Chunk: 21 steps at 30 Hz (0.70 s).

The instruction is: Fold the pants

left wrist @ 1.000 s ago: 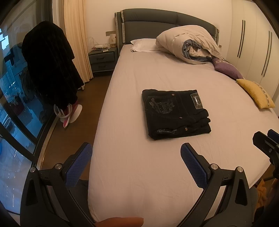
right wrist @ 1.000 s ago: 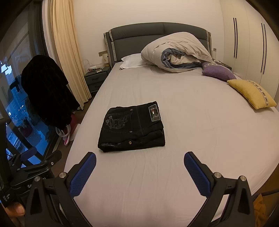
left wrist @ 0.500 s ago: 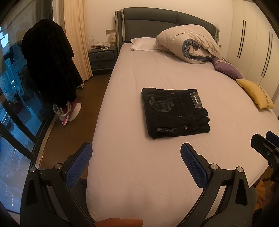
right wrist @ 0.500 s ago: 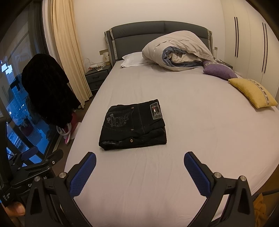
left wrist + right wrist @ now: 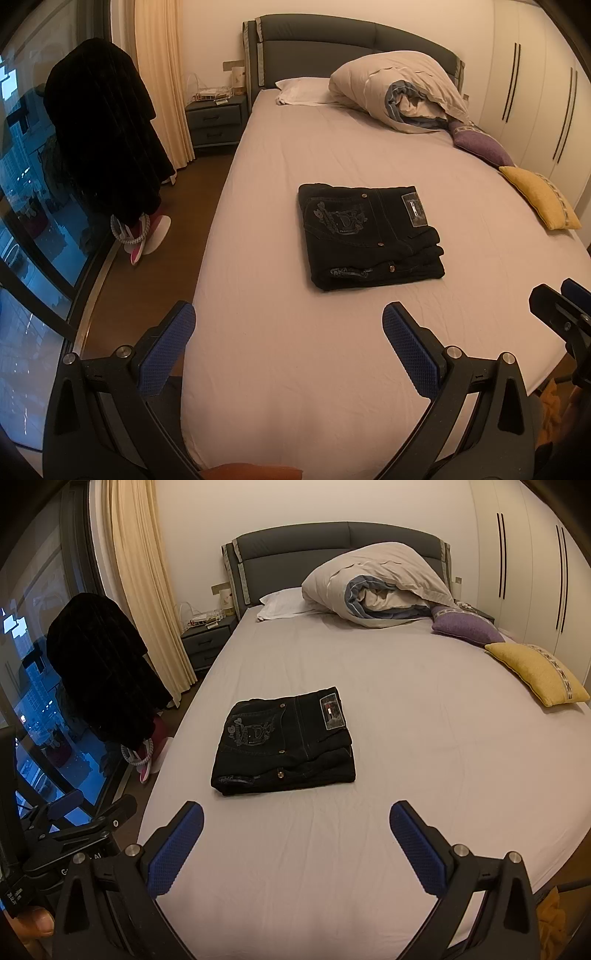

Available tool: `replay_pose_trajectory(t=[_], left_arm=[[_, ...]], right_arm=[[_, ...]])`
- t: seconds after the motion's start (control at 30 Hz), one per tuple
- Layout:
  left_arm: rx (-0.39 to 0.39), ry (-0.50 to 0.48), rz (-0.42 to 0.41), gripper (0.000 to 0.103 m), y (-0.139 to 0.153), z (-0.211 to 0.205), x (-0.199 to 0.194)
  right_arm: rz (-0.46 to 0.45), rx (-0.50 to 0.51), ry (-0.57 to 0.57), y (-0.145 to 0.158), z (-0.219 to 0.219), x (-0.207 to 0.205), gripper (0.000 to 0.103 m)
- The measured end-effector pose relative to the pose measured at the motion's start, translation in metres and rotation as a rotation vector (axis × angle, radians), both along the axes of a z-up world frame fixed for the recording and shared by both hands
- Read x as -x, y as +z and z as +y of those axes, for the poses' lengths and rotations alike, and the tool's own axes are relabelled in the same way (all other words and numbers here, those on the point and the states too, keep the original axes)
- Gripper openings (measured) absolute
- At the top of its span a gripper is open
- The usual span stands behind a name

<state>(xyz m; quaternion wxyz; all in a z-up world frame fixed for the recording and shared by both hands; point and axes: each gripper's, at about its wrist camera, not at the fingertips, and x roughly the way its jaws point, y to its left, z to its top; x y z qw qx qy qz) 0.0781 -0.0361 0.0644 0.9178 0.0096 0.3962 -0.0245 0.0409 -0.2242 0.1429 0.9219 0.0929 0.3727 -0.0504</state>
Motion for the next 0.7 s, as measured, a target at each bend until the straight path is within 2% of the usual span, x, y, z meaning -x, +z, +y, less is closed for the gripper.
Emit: replay_pose_trajectory(t=[0.7], left_arm=[[0.011, 0.002, 0.017, 0.103, -0.0025, -0.0025, 0.0019]], right_arm=[[0.008, -0.01, 0.004, -0.0084, 0.0038, 0.0009, 0.103]])
